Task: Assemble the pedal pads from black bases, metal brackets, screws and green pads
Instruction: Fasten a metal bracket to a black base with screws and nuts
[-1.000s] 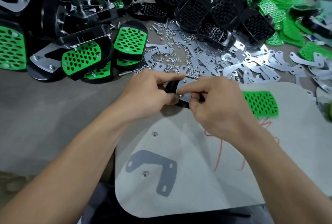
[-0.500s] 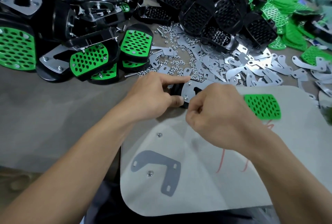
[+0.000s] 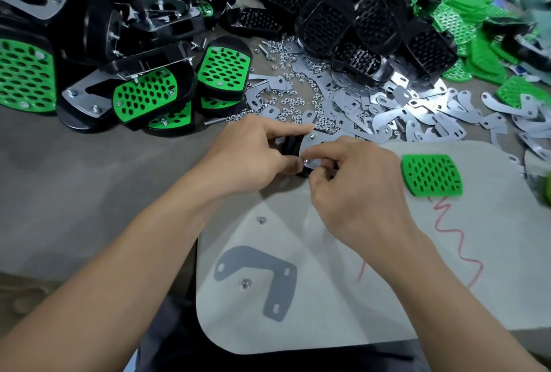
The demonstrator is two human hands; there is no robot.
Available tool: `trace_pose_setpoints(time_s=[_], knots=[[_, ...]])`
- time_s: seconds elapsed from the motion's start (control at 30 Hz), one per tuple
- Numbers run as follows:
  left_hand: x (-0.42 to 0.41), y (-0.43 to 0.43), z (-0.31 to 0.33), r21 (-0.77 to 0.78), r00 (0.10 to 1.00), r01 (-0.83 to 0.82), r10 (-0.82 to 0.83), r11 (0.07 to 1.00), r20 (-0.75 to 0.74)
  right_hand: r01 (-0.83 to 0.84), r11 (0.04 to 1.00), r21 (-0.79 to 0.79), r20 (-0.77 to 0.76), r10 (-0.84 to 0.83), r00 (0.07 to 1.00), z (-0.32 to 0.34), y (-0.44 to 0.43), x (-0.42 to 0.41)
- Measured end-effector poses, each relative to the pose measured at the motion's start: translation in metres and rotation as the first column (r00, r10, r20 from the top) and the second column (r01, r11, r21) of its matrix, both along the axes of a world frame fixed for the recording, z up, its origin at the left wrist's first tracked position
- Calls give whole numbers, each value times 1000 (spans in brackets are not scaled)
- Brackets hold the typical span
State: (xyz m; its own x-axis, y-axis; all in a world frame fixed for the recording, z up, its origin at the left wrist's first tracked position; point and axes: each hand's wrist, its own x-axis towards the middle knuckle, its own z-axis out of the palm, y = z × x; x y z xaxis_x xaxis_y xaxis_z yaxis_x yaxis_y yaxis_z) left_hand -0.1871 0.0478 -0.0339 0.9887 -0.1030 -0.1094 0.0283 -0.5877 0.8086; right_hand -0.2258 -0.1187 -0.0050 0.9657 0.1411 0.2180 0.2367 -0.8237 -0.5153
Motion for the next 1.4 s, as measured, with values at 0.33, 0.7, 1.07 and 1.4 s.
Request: trace_pose_setpoints(time_s=[0.33, 0.7, 1.07, 1.4], knots=[[-2, -1, 2, 28, 1000, 0, 0, 1000, 30, 12, 998, 58, 107, -18, 994, -2, -8, -5], [-4, 1, 2, -29, 999, 42, -41, 999, 31, -247, 766, -593, -60, 264, 963, 41, 23, 10], [-2, 7, -10, -23, 985, 119, -115, 993, 126, -219, 696, -684, -94, 214, 972, 27, 32, 5], [-3, 8, -10, 28, 986, 58, -61, 998, 158, -289, 733, -616, -123, 273, 954, 26, 19, 14]])
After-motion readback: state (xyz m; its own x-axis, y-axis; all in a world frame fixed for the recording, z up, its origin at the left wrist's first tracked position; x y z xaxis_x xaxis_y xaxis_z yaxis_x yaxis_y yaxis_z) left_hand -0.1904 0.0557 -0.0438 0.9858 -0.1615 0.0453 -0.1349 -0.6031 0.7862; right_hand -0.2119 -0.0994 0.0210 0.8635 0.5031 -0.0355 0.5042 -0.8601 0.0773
